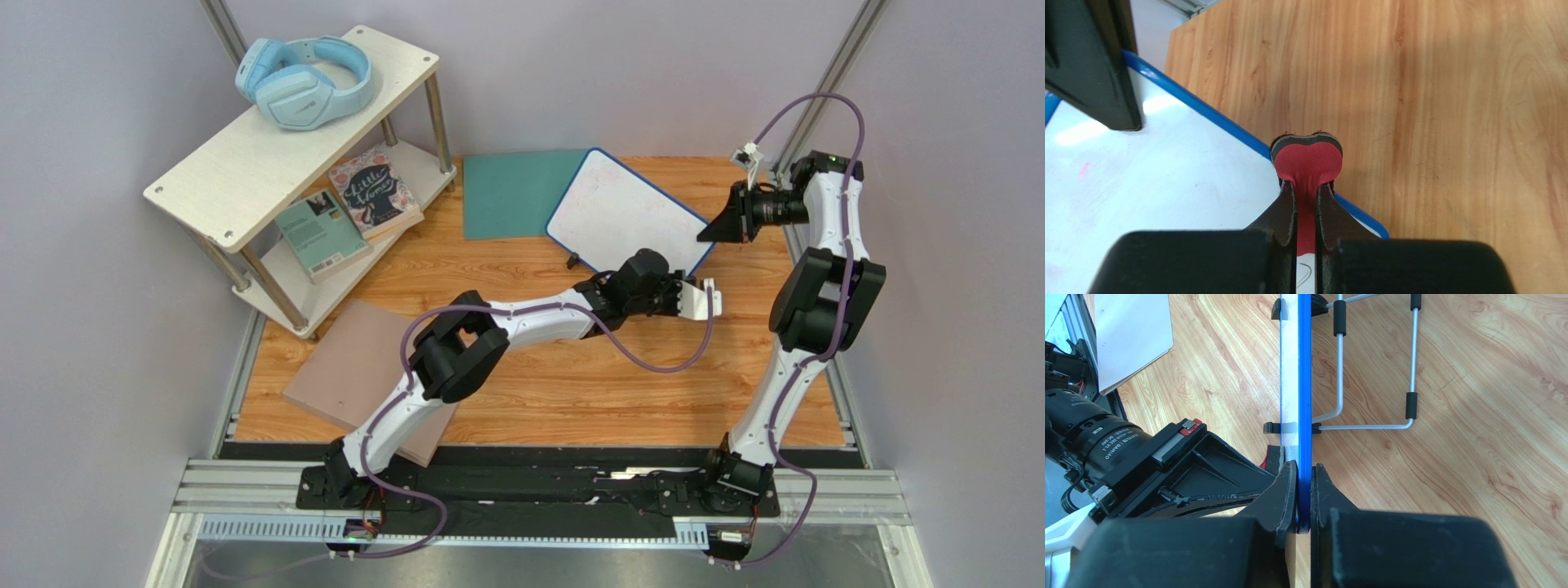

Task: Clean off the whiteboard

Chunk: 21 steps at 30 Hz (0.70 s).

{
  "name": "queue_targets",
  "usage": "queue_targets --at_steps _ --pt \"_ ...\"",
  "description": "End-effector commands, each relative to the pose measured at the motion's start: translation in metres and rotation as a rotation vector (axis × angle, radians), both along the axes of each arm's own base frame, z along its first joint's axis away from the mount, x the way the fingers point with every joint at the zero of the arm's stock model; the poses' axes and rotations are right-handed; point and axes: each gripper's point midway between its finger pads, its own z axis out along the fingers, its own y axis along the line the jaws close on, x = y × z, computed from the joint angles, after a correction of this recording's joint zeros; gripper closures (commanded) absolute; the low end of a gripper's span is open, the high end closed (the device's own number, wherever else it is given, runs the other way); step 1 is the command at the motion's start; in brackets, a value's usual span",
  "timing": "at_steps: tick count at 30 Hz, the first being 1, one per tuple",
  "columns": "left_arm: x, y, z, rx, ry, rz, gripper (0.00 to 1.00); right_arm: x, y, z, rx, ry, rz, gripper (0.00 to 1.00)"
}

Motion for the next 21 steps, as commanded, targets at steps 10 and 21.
queue_targets --at_steps 10,21 --pt "0.108 0.058 0.019 -0.087 -0.150 0.443 1.00 -0.040 -0.004 -0.018 -0.111 0.159 0.090 1.00" --pt "0.113 0.075 0.010 -0.015 -0.142 0.454 1.00 -0.042 -0.003 -0.020 -0.111 0.165 0.096 1.00"
